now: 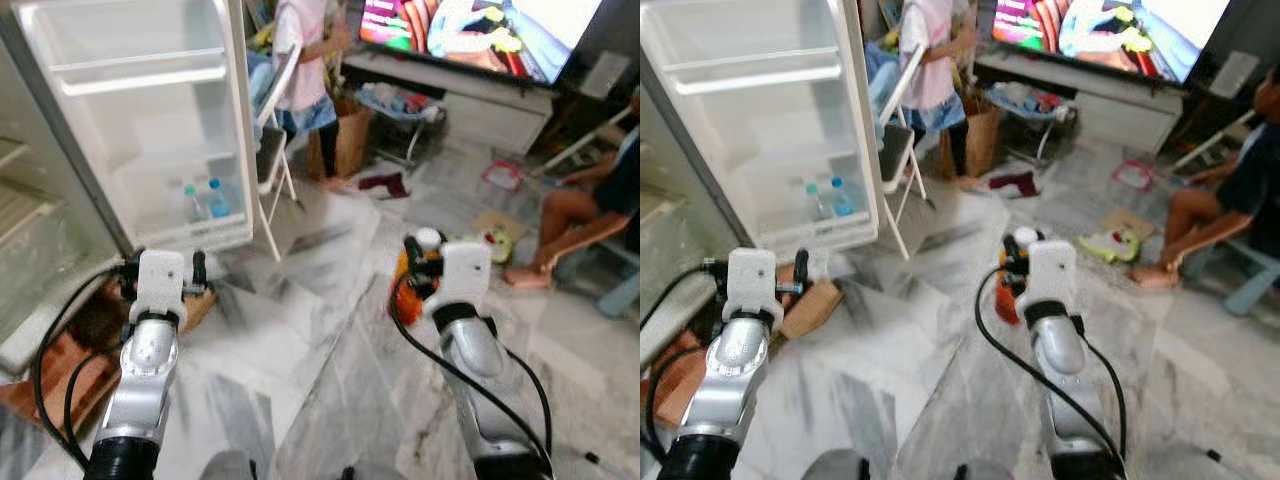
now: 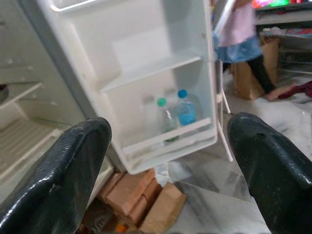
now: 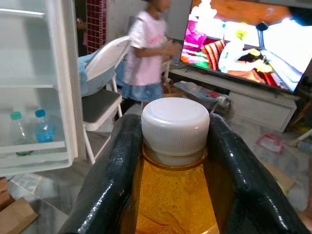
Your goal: Restocking fridge
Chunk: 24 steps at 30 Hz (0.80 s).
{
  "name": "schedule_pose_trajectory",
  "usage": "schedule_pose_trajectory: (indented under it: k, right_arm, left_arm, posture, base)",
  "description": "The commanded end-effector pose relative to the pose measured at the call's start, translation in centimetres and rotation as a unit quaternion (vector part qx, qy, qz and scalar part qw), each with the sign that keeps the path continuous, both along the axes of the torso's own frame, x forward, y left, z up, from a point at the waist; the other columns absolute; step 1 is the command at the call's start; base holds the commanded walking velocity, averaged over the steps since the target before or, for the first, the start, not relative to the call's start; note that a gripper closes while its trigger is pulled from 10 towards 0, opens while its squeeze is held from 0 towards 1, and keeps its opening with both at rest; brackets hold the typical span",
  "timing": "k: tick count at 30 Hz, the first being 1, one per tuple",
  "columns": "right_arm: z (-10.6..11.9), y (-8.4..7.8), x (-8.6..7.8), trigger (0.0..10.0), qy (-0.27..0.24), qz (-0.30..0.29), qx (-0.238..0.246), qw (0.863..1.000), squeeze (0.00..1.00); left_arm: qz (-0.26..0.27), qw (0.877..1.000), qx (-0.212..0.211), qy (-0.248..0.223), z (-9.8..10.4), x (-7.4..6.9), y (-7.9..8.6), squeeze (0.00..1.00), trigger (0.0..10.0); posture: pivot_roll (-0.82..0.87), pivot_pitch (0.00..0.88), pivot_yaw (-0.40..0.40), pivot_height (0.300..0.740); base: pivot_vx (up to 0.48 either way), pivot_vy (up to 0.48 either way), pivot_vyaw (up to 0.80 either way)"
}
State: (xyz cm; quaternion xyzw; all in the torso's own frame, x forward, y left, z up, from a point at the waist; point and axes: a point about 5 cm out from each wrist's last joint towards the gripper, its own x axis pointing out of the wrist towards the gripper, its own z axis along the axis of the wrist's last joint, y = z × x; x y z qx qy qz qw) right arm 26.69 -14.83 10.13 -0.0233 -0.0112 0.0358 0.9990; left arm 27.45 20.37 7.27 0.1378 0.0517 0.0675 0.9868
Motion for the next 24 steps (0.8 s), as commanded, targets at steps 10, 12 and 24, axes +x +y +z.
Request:
schedule_pose_trajectory:
  k: [10, 12, 24]
  right_arm:
    - [2.0, 0.5, 0.8, 10.0, -0.044, 0.03, -0.016, 0.998, 0.0]
    - [2.0, 0.6, 0.8, 10.0, -0.043, 0.031, -0.015, 0.998, 0.0]
    - [1.9, 0.9, 0.9, 10.0, -0.04, 0.027, -0.009, 0.999, 0.0]
  left_arm:
    - [-0.008, 0.999, 0.008, -0.034, 1.4, 0.5, 0.1, 0.0, 10.0]
    - [-0.008, 0.999, 0.003, -0.035, 1.7, 0.6, 0.0, 0.0, 10.0]
    - [-0.018, 0.999, -0.015, -0.045, 2.1, 0.5, -0.3, 0.0, 10.0]
  posture:
    - [-0.01, 0.0, -0.082, 0.74]
    - [-0.01, 0.0, -0.082, 0.74]
    - [0.0, 0.0, -0.081, 0.74]
  base:
    - [0.024, 0.462, 0.28]
    - [0.244, 0.412, 0.8]
    - [0.258, 0.323, 0.3]
